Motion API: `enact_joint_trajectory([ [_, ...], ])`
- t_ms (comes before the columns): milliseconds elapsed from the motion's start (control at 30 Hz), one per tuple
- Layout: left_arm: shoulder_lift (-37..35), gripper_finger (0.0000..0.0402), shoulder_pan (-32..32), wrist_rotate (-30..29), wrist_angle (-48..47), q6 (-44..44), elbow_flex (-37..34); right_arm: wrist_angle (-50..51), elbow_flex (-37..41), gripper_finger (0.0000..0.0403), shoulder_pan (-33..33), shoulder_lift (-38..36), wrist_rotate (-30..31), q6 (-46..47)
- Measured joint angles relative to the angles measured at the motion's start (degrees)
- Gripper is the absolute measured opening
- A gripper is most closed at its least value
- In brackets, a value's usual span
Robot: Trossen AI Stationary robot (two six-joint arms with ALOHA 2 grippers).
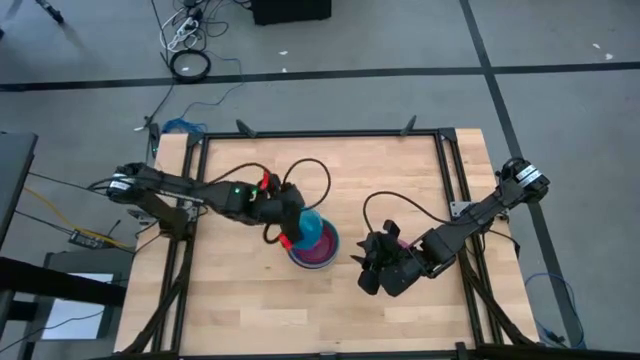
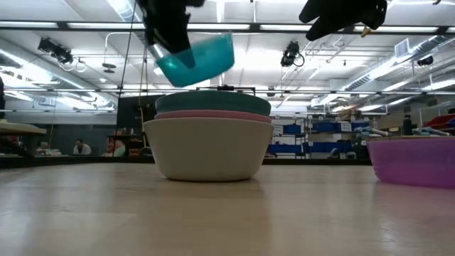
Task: Nest bowls inside each other
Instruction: Stack the baby blue bowl on top of the red bowl, then stack the violet bowl on top of the baby blue bowl
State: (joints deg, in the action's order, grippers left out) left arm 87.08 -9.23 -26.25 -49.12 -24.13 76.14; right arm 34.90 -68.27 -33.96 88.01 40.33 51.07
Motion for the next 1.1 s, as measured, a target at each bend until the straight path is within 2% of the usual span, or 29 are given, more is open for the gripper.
enact_joint_trajectory([
  [433,6.86,0.0015,2.05,10.07,7.28,1.21,-2.23,0.09,0.02,0.0164,-0.58,0.02,0.25,0.43],
  [933,6.92,0.0185,1.99,16.95,7.84,-1.7,-2.01,0.57,0.0,0.0164,-0.58,0.02,0.19,0.79],
  [1000,6.61,0.0196,1.94,16.94,7.89,-1.67,-1.95,3.87,0.0,0.0164,-0.58,0.02,0.18,3.77],
  [1100,6.19,0.0201,1.07,16.79,5.84,-1.01,0.02,14.6,0.0,0.0163,-0.79,0.02,-0.61,13.11],
])
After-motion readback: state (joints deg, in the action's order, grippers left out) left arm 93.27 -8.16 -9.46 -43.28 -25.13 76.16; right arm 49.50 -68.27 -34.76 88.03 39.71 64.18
